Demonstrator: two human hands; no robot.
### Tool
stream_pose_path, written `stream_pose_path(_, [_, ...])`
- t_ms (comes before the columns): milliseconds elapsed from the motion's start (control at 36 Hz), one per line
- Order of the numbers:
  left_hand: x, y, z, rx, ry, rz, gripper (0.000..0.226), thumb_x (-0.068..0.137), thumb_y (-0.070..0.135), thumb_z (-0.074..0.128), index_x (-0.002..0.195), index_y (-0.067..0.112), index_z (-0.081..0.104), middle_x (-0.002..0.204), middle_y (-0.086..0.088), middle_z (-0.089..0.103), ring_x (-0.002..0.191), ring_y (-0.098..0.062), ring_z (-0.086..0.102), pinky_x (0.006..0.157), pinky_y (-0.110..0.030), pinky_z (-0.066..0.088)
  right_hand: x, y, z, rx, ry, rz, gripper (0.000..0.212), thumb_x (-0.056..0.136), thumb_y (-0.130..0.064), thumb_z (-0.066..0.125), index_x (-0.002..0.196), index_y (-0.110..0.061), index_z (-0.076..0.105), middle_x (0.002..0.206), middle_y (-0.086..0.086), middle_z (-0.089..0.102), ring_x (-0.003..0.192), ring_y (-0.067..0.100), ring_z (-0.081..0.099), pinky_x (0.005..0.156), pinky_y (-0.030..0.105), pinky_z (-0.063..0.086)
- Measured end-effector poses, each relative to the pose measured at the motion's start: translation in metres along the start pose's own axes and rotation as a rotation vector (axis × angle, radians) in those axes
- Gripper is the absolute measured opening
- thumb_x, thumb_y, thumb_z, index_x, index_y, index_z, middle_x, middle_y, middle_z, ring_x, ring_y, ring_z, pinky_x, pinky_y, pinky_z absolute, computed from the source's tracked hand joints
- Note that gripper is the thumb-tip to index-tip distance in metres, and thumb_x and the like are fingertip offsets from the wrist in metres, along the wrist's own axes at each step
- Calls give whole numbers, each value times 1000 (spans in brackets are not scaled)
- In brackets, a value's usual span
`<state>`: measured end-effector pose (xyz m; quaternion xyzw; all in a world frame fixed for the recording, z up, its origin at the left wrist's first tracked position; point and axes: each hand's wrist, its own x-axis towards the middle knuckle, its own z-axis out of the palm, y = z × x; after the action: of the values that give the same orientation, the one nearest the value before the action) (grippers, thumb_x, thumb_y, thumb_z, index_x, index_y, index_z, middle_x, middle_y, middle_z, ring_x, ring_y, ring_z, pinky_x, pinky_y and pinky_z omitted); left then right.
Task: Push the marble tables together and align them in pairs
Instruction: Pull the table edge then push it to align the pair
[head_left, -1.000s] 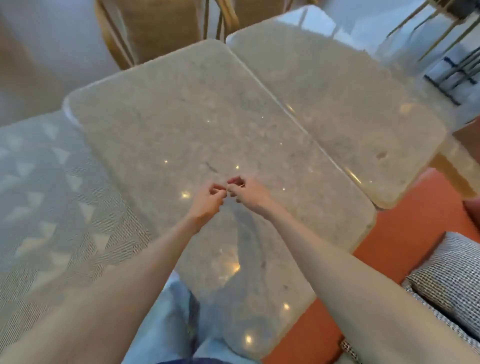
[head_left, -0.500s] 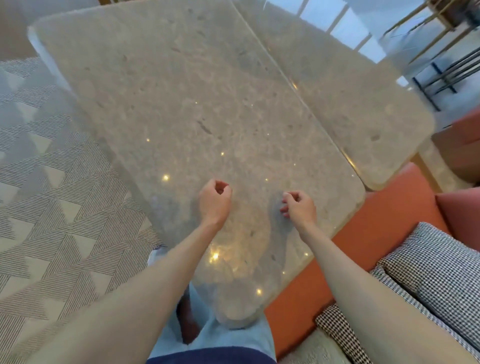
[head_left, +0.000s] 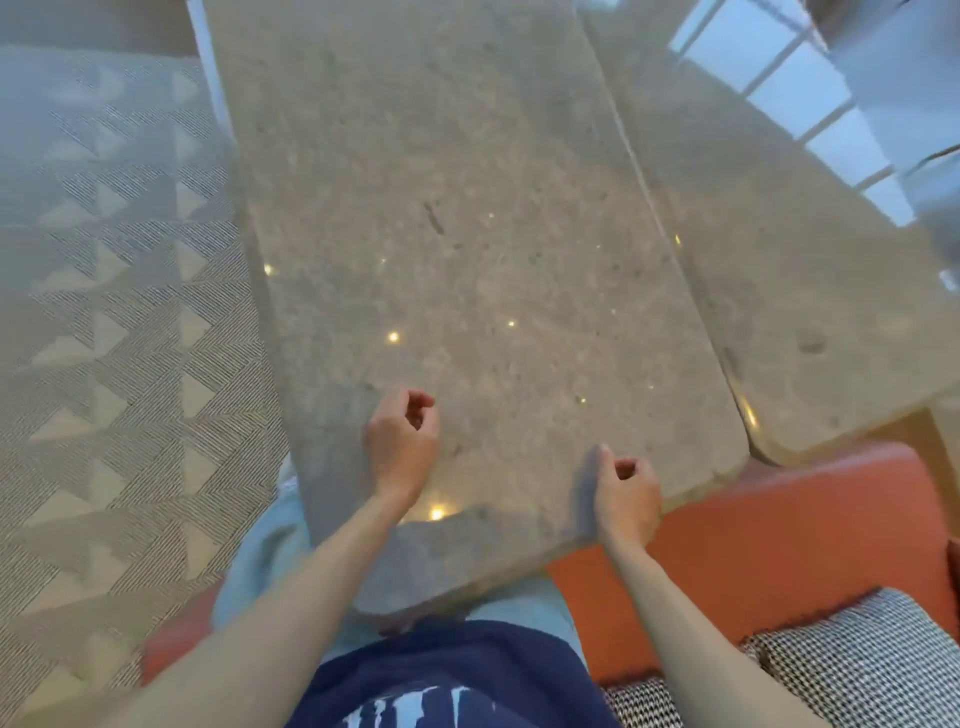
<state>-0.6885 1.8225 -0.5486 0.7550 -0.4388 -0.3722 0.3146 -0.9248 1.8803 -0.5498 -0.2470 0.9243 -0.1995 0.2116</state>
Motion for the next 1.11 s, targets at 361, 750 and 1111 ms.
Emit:
stream_pose_path(361, [-108,-48,3,163,487,-267,19,83,12,71,97,3,60,102,-20,59,95,-35,55,84,-44,42,22,49,-25,874,-451,736,63,76,-51,79,117,-5,64,112,16,72,93,34,72,85,57,58])
stream_pose_path(750, [-133,-49,15,-252,860,-946,71,65,51,86,113,9,56,137,-17,49,138,-32,36,117,-42,26,15,62,-18,1182,-772,843,61,85,-53,68,130,-13,61,127,14,67,119,31,62,111,45,44])
stream_pose_path(1111, [-168,-18,53,-1185,539,-1163,48,76,53,78,105,18,61,97,-1,67,82,-17,67,66,-32,57,11,68,-20,1202,-803,802,52,86,-42,73,125,-9,63,110,16,75,109,32,67,104,46,50])
